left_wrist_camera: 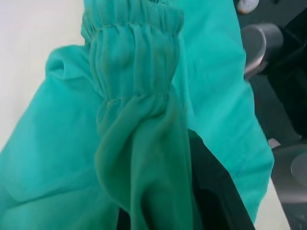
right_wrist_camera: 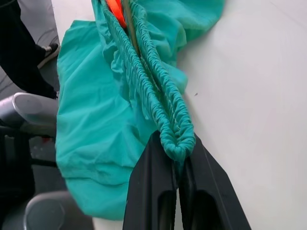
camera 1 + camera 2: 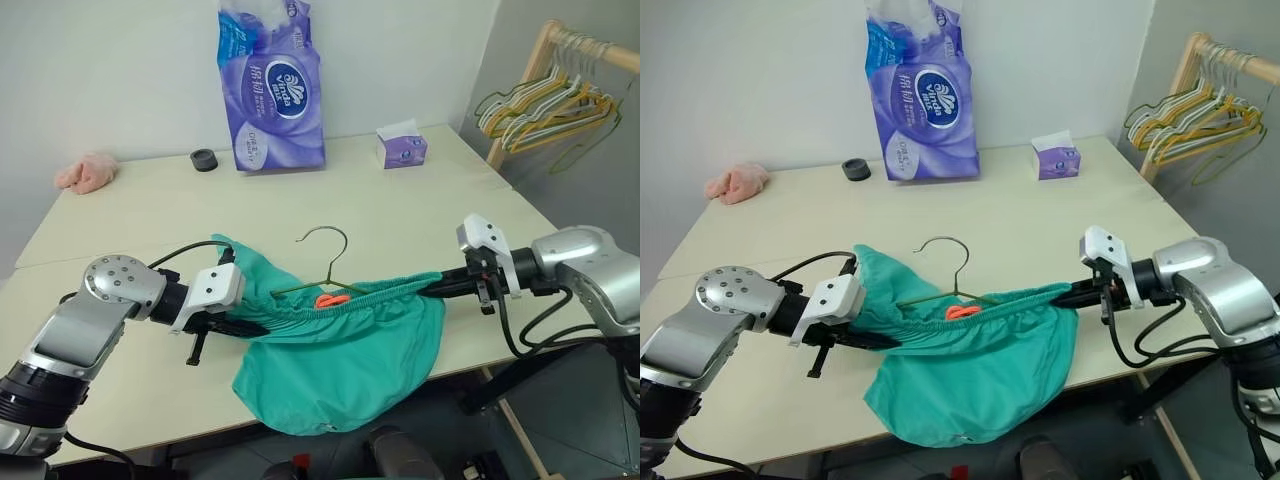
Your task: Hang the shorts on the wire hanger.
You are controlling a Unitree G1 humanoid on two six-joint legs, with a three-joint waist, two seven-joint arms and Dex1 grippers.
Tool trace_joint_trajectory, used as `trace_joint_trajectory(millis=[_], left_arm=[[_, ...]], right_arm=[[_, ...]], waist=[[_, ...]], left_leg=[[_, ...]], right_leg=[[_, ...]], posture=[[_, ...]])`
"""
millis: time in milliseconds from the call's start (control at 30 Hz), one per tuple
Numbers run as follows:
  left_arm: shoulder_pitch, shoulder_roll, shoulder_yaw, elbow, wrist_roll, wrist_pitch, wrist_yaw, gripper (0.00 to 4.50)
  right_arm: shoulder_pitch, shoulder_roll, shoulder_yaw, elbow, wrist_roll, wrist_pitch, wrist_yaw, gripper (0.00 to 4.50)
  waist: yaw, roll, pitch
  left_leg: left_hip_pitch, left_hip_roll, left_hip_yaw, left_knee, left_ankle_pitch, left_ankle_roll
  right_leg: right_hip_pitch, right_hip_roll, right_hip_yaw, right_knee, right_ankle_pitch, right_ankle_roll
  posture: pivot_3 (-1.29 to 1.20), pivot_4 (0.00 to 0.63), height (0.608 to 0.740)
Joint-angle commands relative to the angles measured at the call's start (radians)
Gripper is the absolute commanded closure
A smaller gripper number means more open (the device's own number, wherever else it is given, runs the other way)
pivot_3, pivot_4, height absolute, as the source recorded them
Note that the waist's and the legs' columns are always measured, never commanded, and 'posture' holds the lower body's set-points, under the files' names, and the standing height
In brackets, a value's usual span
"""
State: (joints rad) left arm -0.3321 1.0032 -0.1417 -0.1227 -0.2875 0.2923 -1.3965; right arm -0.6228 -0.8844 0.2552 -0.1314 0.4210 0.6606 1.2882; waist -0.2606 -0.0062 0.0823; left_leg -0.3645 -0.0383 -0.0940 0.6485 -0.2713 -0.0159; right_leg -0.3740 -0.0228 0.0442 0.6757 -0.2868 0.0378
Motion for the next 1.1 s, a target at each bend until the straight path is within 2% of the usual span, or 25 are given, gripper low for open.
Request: trace_joint_trajectory(millis=[33, 200, 400, 633, 967, 1067, 1100], left_arm=[[-0.040, -0.031, -0.007, 0.015, 0.039, -0.013, 0.046, 4.50], [-0.040, -0.079, -0.016, -0.008, 0.055, 0.006, 0.083, 4.50], [0.007, -0.092, -0.016, -0.043, 0.063, 0.006, 0.104, 4.50], [0.006, -0.105, -0.027, -0.034, 0.070, -0.009, 0.099, 4.50], [-0.021, -0.116, -0.027, 0.001, 0.076, -0.030, 0.084, 4.50], [-0.015, -0.118, -0.018, -0.004, 0.068, -0.027, 0.086, 4.50], [-0.011, -0.118, -0.014, -0.004, 0.067, -0.028, 0.089, 4.50]], right_arm=[[-0.048, 0.029, 0.026, 0.004, -0.035, -0.027, 0.015, 4.47], [-0.056, 0.079, 0.045, -0.005, -0.095, -0.072, -0.018, 3.07], [0.006, 0.000, 0.008, -0.057, -0.149, -0.029, -0.080, 1.02], [0.082, 0.024, 0.044, -0.062, -0.188, -0.019, -0.138, 1.02], [-0.075, 0.192, 0.217, 0.176, -0.322, -0.149, -0.073, 1.02], [-0.112, 0.226, 0.243, 0.233, -0.346, -0.175, -0.042, 1.56], [-0.120, 0.230, 0.247, 0.239, -0.349, -0.178, -0.027, 1.86]], waist=[[0.002, 0.000, 0.000], [0.002, 0.000, 0.000], [0.004, 0.000, 0.000], [0.002, 0.000, -0.001], [-0.018, -0.001, -0.001], [-0.018, -0.001, -0.001], [-0.018, -0.001, -0.001]], left_leg=[[0.000, 0.000, 0.000, 0.000, 0.000, 0.000], [0.000, 0.000, 0.000, 0.001, 0.000, 0.000], [0.000, 0.000, -0.001, 0.001, 0.000, 0.000], [0.000, 0.000, -0.001, 0.001, 0.000, 0.000], [0.000, 0.000, -0.002, 0.001, 0.000, 0.000], [0.000, -0.001, -0.002, 0.001, 0.000, 0.000], [0.000, -0.001, -0.002, 0.001, 0.000, 0.000]], right_leg=[[0.000, 0.000, 0.000, 0.000, 0.000, 0.000], [0.000, -0.001, 0.000, 0.001, 0.000, 0.000], [0.000, -0.001, -0.001, 0.002, 0.001, -0.001], [0.000, -0.001, 0.000, 0.002, 0.000, 0.000], [0.000, 0.000, -0.001, 0.003, 0.003, -0.005], [0.000, 0.000, -0.001, 0.003, 0.003, -0.005], [0.000, 0.000, -0.002, 0.003, 0.003, -0.005]], posture=[[-0.32, 0.036, 0.740], [-0.32, 0.034, 0.740], [-0.31, 0.029, 0.740], [-0.32, 0.029, 0.740], [-0.31, 0.024, 0.740], [-0.30, 0.021, 0.740], [-0.29, 0.020, 0.740]])
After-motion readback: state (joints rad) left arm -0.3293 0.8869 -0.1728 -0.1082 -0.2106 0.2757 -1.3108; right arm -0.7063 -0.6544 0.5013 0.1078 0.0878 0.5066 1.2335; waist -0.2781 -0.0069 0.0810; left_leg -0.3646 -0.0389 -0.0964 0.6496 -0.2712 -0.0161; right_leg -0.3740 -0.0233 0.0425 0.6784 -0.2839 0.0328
